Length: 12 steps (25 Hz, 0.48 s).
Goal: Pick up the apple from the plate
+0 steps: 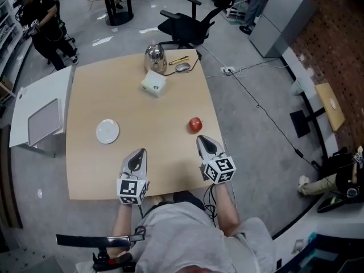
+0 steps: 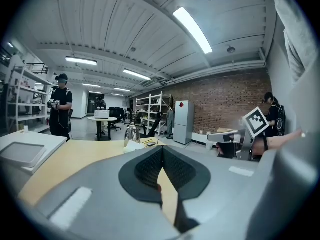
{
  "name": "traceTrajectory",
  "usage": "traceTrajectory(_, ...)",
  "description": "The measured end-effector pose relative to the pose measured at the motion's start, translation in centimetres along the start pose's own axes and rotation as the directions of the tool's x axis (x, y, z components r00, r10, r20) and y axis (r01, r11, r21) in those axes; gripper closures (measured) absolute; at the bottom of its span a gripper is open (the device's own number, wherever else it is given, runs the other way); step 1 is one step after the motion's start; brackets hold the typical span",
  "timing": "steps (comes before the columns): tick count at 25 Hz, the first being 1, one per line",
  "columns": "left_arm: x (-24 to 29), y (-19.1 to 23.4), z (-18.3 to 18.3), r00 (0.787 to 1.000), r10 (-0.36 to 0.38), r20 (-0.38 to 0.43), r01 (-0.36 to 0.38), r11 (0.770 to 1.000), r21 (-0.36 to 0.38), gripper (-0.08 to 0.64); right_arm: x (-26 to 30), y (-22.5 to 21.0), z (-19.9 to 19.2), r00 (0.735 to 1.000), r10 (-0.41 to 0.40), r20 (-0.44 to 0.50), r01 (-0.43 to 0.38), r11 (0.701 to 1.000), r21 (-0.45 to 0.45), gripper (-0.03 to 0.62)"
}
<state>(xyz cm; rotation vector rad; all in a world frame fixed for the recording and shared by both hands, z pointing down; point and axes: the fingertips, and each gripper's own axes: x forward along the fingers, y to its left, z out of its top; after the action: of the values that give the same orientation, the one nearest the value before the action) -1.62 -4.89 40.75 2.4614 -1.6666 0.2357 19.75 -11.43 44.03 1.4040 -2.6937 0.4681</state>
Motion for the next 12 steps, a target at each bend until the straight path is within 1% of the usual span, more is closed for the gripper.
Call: traceTrajectory(12, -3.0, 1.9, 0.4, 0.998, 0.058, 0.023, -0.058, 0.998, -0.012, 0.540, -1.3, 2.0, -0.3, 1.000, 0.003, -0.001, -0.003, 1.000, 0.007, 0.584)
